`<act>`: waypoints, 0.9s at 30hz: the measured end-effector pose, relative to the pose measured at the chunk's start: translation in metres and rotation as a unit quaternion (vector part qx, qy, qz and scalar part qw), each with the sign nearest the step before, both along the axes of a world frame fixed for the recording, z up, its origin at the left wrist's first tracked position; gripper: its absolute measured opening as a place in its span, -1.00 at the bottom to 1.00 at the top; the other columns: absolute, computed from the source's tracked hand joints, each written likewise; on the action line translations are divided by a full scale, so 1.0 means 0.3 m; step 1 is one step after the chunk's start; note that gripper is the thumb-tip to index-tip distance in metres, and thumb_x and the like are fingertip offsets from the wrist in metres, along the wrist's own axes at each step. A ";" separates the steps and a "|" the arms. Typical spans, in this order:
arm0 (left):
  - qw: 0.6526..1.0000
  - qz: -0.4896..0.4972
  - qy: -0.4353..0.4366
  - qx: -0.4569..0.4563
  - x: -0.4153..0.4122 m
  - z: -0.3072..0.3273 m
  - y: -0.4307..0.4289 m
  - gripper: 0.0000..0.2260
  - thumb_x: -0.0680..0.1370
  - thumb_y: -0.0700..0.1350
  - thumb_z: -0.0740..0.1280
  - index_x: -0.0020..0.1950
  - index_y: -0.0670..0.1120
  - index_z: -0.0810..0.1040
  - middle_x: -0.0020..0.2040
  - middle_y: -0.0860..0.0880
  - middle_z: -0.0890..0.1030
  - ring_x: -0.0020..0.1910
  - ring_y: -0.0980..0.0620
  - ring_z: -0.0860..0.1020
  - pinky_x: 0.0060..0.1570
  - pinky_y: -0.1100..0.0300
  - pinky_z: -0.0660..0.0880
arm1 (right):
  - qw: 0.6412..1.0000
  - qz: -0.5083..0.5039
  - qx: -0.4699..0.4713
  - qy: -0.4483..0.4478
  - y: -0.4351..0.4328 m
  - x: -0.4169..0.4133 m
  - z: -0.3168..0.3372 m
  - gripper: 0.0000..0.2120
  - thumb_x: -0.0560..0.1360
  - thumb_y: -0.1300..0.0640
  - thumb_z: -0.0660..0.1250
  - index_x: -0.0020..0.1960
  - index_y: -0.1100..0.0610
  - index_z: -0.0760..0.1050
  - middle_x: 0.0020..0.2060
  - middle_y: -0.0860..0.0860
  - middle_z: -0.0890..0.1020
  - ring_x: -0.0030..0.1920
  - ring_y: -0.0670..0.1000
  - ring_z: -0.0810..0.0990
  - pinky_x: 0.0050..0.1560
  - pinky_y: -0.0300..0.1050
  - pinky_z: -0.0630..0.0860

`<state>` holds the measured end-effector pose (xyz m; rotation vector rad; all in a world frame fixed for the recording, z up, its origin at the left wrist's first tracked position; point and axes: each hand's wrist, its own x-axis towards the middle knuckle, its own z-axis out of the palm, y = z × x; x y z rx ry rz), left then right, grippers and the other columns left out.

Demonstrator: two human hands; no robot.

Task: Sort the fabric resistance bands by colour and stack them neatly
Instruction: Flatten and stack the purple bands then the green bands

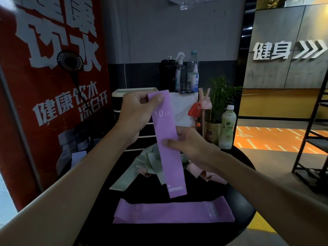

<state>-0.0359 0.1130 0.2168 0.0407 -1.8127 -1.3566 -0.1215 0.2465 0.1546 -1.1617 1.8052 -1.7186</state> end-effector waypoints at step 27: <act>0.978 0.190 -0.046 0.078 0.253 -0.394 -0.219 -0.89 0.57 -0.11 0.41 -0.15 0.01 0.65 -0.29 0.02 0.64 -0.26 0.00 0.54 -0.12 0.07 0.51 | 0.991 -0.112 0.063 -0.022 0.401 -0.056 -0.323 -0.63 0.36 0.01 0.44 0.05 0.23 0.52 -0.16 0.18 0.67 -0.10 0.10 0.65 -0.09 -0.01 0.54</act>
